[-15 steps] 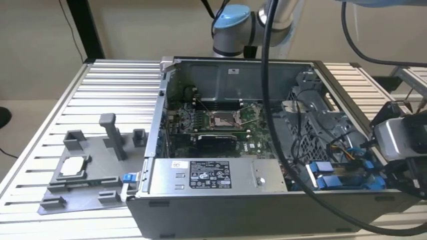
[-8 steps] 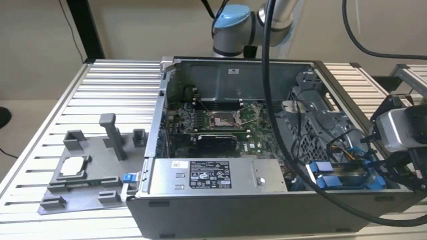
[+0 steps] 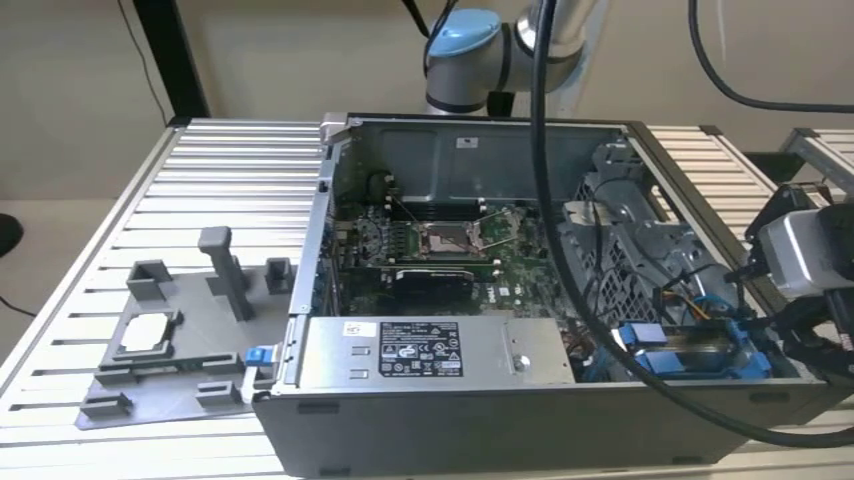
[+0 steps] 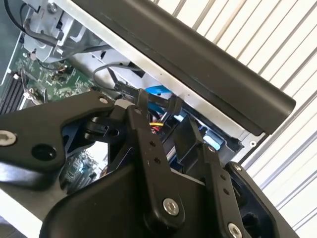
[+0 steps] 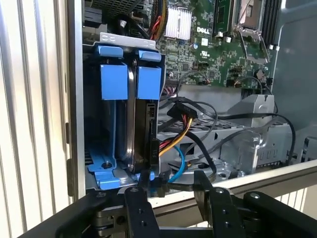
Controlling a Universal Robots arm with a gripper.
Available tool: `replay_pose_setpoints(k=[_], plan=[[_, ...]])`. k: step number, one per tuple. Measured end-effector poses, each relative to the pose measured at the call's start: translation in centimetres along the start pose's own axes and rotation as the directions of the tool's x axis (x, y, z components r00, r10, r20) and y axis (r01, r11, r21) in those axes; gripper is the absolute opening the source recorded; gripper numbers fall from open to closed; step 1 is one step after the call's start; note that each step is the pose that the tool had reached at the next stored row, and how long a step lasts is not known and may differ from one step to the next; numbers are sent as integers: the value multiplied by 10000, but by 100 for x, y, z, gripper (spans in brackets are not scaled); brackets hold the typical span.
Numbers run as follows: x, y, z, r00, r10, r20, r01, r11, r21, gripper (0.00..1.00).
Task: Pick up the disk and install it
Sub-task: 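Insert the second disk wire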
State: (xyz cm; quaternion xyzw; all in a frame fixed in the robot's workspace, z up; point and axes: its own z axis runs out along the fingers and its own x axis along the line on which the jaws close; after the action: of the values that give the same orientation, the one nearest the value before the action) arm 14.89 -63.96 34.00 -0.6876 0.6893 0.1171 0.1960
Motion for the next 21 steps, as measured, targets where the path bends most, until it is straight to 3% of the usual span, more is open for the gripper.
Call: replay_pose_setpoints(k=[7, 11, 21], plan=[[37, -15, 82, 10000, 2, 3, -2, 10000, 1, 100], [-3, -23, 1, 10000, 18, 17, -18, 10000, -7, 100], [-10, -24, -15, 10000, 28, 16, -28, 10000, -17, 100]])
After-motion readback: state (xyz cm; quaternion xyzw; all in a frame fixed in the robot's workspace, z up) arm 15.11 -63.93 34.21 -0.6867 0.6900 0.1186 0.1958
